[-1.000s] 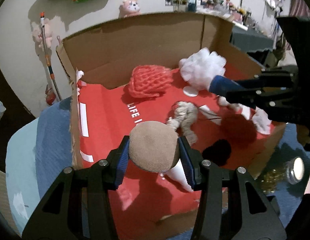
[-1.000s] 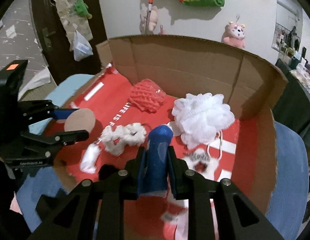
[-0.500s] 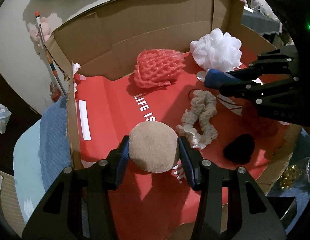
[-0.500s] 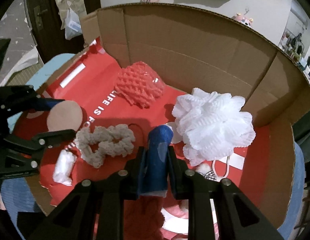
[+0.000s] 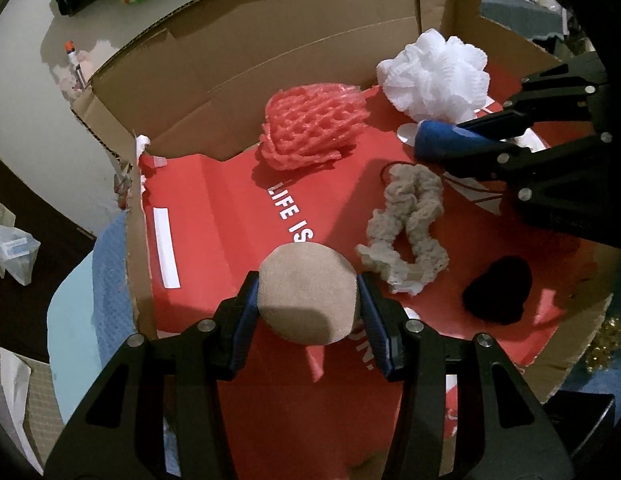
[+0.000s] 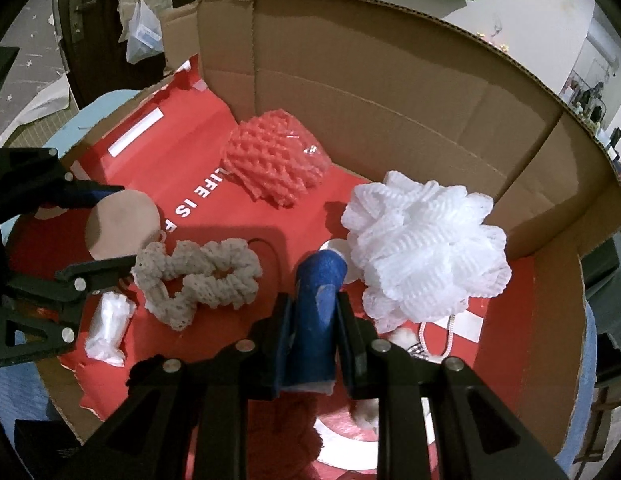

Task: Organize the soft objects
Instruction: 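Open both tools to drop the beige puff and blue sponge into the box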

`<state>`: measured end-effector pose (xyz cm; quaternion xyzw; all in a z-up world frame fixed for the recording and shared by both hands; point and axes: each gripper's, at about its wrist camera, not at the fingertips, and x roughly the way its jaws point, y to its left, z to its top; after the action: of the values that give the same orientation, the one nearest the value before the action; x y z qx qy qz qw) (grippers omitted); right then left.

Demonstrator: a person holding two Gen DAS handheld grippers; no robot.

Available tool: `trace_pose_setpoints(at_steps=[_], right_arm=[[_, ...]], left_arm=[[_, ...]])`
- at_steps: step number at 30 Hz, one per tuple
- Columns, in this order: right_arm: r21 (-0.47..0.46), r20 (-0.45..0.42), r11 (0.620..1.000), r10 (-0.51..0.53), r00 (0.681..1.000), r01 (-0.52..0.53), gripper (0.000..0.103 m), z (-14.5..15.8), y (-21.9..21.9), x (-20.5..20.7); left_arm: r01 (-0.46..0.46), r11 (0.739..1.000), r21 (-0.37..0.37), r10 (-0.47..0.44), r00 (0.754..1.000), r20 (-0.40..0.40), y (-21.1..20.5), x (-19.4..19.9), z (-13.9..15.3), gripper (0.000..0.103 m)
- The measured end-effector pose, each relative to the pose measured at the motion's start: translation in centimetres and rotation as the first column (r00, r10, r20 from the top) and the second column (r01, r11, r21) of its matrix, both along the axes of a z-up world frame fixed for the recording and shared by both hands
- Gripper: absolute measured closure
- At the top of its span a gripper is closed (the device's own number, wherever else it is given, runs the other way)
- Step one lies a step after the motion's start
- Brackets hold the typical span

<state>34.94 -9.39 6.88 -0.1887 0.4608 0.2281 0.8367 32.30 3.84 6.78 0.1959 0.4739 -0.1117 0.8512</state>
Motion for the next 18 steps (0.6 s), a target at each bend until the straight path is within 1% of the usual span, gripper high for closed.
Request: trace_pose_setpoints(at_steps=[3,9,10,12,13,14,18], right_arm=[[-0.002,0.001,1.0,0.001,1.0,-0.001,0.079,-0.2,0.7,0.0],[-0.006,-0.012,1.0,-0.01,1.0,0.01,0.077,-0.5,0.6,0.2],[-0.006,-0.012,1.0,-0.012,1.0,0.011,0.075,-0.4,0.5,0.3],[-0.001,-0.011,1.0,-0.01,1.0,0.01,0.066,-0.3,0.4,0.2],[-0.003,-0.009,1.0,-0.009,1.0,0.009,0.057,-0.3,0.4,0.2],[-0.004,-0.004,1.0,-0.008,1.0,0.008,0.053,-0.2,0.3,0.1],[0.004,0.019,1.0,-0.014,1.0,0.013,0.053,0.7,-0.1,-0.8]], left_arm=[[-0.004,1.0,0.007,0.004,1.0,0.002,0.1,0.0,-0.1,0.055],[0.003,1.0,0.003,-0.003,1.0,0.006,0.0,-0.1,0.1,0.052],[0.001,1.0,0.003,-0.001,1.0,0.007,-0.1,0.0,0.0,0.051],[-0.006,1.0,-0.001,0.006,1.0,0.009,-0.1,-0.1,0.1,0.048],[-0.009,1.0,-0.004,0.009,1.0,0.008,0.0,-0.1,0.1,0.044],[-0.015,1.0,-0.01,0.015,1.0,0.005,0.0,-0.1,0.1,0.042],[-0.036,0.999,-0.022,0.037,0.999,0.024,0.4,-0.2,0.6,0.037]])
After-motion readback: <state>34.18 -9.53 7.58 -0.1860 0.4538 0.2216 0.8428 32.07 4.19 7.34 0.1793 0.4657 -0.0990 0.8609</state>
